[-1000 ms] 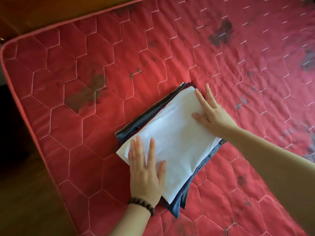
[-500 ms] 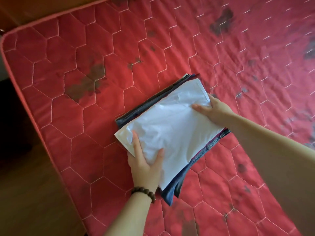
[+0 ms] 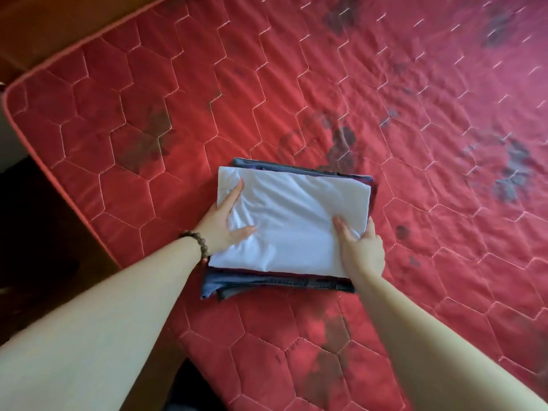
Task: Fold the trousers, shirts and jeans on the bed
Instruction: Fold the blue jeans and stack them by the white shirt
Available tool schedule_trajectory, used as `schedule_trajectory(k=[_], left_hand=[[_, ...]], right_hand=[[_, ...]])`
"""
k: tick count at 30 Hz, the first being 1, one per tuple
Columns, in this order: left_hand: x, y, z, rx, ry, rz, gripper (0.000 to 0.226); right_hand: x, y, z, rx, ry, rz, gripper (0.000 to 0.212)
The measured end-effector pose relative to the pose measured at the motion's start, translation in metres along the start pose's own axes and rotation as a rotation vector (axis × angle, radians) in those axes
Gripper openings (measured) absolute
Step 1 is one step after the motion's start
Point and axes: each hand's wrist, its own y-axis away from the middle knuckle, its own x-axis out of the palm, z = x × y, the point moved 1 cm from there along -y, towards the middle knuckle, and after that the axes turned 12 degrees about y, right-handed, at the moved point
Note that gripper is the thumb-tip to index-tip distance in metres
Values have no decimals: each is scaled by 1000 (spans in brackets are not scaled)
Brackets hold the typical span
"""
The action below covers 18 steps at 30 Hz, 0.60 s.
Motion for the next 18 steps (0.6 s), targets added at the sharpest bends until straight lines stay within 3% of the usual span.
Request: schedule_trajectory(k=[5,11,16,18], left_hand=[[-16,-11,-7,13,-42,192,102],[-25,-18,-9,-47,181,189,88],[-19,-22,-9,-31,238,211,85],[-17,-19,-7,-6,250,197,86]], right_hand=[[15,34,-17,147,-168,24,87],[0,15,-24,137,-301,145,107],[-1,4,-28,198,-355,208,76],[1,5,-31,168,-357,183,81]])
